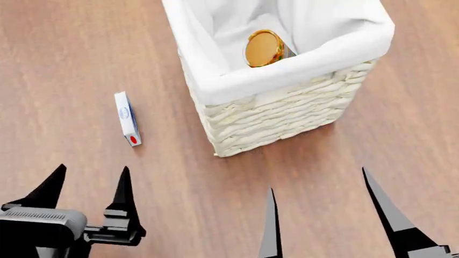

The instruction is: Pick up the alphabet soup and the cream cheese box, and put them in the basket.

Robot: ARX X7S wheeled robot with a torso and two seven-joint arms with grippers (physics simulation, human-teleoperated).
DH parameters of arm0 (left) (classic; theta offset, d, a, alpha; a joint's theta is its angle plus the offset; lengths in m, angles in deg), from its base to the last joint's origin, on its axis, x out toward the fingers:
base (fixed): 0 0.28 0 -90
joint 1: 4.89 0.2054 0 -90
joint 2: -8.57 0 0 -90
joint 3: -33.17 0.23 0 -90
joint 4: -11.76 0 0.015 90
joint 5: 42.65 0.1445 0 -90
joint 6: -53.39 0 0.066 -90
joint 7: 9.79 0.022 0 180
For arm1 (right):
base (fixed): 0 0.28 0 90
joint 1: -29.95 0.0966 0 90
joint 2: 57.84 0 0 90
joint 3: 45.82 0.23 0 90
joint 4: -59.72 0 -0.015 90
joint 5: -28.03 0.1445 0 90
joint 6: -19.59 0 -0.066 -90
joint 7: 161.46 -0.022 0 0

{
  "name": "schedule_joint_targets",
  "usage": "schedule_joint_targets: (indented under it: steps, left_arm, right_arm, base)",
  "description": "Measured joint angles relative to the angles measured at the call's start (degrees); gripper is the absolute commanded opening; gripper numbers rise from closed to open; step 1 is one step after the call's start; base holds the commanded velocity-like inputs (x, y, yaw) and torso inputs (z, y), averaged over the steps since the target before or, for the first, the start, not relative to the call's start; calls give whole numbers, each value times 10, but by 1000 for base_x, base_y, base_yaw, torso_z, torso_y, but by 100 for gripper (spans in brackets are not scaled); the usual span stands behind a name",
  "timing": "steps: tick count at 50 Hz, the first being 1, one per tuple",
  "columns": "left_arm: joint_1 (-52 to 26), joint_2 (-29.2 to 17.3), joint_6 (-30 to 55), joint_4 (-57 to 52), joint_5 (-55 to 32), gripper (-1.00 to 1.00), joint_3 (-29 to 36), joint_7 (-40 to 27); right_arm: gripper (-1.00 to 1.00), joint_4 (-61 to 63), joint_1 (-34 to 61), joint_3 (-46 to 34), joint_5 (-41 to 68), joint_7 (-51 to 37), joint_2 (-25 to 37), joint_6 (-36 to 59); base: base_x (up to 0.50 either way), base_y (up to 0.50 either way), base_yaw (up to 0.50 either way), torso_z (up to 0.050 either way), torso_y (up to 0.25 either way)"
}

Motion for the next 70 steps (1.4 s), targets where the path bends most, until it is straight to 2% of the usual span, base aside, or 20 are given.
schedule_joint_targets:
  steps: [13, 35, 54, 70]
  left_arm:
    - [-46, 13, 17, 30, -19, 100, 4, 15]
    - [-142, 53, 16, 160, -41, 100, 4, 53]
    - [-240, 102, -59, 388, -16, 100, 2, 74]
    - [-289, 127, -124, 530, 1, 100, 4, 68]
  right_arm:
    - [100, -6, -1, 1, 3, 3, -2, -5]
    - [100, -12, -3, 2, 7, 6, -4, -5]
    - [100, -13, -5, 2, 9, 8, -5, -3]
    - [100, -5, -10, 4, 8, 3, 0, 0]
  base:
    - [0, 0, 0, 0, 0]
    - [0, 0, 0, 0, 0]
    - [0, 0, 0, 0, 0]
    - [0, 0, 0, 0, 0]
